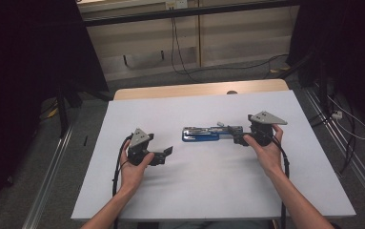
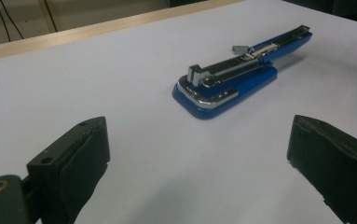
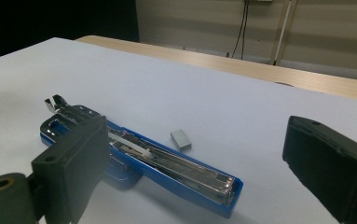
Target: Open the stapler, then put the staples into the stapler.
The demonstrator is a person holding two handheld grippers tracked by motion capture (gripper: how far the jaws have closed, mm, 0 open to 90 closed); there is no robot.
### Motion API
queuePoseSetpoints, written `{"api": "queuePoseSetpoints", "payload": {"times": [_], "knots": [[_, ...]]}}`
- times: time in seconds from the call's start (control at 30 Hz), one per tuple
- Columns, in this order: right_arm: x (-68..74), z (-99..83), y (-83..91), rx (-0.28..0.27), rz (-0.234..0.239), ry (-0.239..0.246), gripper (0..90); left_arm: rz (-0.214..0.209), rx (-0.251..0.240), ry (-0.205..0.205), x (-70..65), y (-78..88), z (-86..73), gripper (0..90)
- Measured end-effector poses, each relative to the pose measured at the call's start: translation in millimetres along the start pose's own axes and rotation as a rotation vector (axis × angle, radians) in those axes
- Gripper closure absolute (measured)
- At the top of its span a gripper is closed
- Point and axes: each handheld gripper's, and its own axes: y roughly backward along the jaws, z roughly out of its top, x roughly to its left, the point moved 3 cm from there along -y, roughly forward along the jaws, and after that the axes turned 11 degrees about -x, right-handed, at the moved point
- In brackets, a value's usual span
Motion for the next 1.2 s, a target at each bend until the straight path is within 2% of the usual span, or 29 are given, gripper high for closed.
{"api": "queuePoseSetpoints", "payload": {"times": [0.1, 0.23, 0.33, 0.37, 0.5, 0.57, 0.77, 0.9, 1.0, 1.07, 1.1, 1.2], "knots": [[0.6, -0.4, -0.8, 0.003, 0.003, -0.002, 7.5, -0.010, -0.009, 0.009, -3.7, 10.1, -0.9, 5.7], [2.3, -0.5, -1.0, 0.006, 0.010, -0.002, 7.8, -0.003, -0.025, 0.000, -3.0, 23.6, 1.5, 5.4], [2.0, -1.1, -0.7, 0.021, 0.004, 0.010, 7.9, 0.021, -0.048, 0.003, 2.2, 34.8, 0.9, 5.3], [1.2, -1.5, -0.6, 0.022, 0.007, -0.002, 8.1, 0.026, -0.055, 0.015, 3.6, 37.9, -0.1, 5.4], [-0.7, -1.6, -1.8, 0.023, 0.010, -0.013, 8.5, 0.053, -0.050, 0.001, 7.8, 51.5, -4.0, 5.3], [-0.4, -0.6, -3.0, 0.031, 0.015, -0.014, 8.6, 0.062, -0.055, 0.012, 7.2, 56.9, -6.0, 5.2], [0.4, 1.6, -12.4, 0.058, 0.060, -0.036, 10.8, 0.054, -0.055, 0.025, 2.7, 68.1, -11.8, 5.0], [1.1, 2.1, -18.5, 0.081, 0.060, -0.024, 11.3, 0.049, -0.052, 0.025, -1.8, 75.8, -14.9, 4.8], [0.6, 3.4, -21.8, 0.110, 0.078, -0.030, 11.8, 0.077, -0.048, 0.026, -5.3, 81.3, -17.4, 4.1], [0.2, 3.0, -24.2, 0.124, 0.091, -0.028, 13.1, 0.080, -0.050, 0.035, -6.4, 83.1, -18.1, 4.0], [0.4, 3.1, -25.7, 0.136, 0.085, -0.008, 12.7, 0.072, -0.046, 0.058, -9.1, 86.9, -19.3, 4.0], [-0.3, 6.2, -28.9, 0.147, 0.092, -0.011, 14.0, 0.075, -0.050, 0.037, -13.2, 93.2, -19.0, 4.0]]}}
